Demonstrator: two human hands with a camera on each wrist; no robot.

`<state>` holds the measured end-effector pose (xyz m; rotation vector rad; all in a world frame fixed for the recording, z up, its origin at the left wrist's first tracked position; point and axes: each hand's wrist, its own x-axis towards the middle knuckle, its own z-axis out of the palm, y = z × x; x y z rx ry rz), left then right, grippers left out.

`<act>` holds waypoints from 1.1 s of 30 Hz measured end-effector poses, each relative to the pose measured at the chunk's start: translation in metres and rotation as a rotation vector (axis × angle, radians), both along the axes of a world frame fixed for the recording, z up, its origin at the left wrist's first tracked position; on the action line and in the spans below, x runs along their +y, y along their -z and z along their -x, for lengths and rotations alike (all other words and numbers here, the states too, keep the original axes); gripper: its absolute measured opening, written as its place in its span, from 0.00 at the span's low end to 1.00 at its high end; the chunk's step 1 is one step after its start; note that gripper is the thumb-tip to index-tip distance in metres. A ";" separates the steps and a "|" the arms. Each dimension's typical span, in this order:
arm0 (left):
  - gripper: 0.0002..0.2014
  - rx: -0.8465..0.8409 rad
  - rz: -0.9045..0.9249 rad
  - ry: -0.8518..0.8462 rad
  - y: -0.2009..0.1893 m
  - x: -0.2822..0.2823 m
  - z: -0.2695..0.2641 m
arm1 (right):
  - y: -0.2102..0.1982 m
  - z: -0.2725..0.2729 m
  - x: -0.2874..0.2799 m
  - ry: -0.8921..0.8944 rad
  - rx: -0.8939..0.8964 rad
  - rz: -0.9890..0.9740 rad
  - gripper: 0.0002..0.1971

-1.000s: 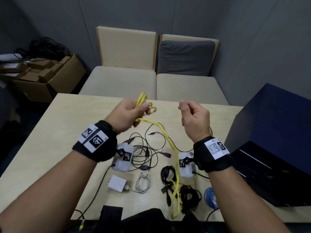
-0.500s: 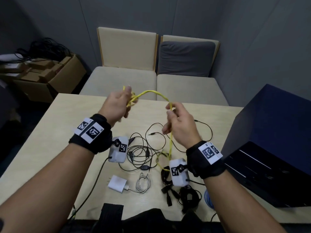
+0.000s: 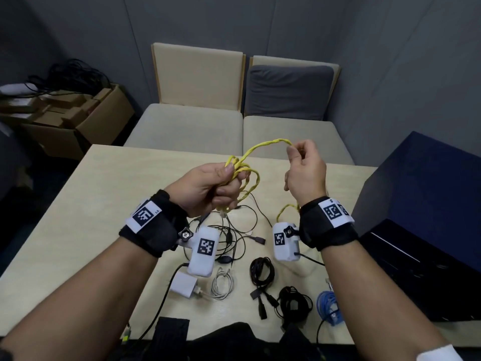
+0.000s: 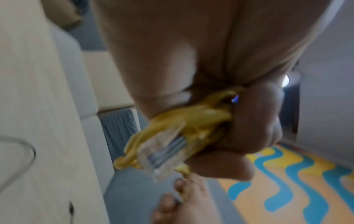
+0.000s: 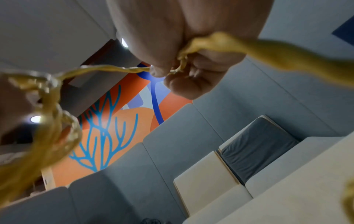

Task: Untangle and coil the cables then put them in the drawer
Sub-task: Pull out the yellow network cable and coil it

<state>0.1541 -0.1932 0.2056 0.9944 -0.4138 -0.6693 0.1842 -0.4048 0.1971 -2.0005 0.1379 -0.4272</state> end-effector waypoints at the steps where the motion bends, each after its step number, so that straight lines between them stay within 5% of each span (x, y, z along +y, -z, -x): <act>1: 0.16 0.014 0.058 0.007 -0.001 -0.001 0.000 | 0.003 0.000 0.001 0.002 0.032 0.024 0.11; 7: 0.08 0.099 0.230 -0.050 -0.007 -0.012 0.002 | 0.013 0.006 0.005 -0.025 0.171 0.173 0.28; 14: 0.15 0.263 0.500 0.149 -0.008 -0.017 0.006 | 0.011 0.004 0.000 -0.059 0.218 0.237 0.18; 22: 0.31 0.124 0.435 -0.265 -0.020 -0.014 -0.007 | 0.031 0.016 0.010 -0.132 0.240 0.263 0.19; 28: 0.20 0.066 0.415 -0.436 -0.025 -0.009 -0.020 | 0.042 0.034 0.013 -0.265 0.130 0.194 0.18; 33: 0.17 0.057 0.376 -0.749 -0.029 -0.009 -0.033 | 0.044 0.042 0.011 -0.343 0.083 0.173 0.13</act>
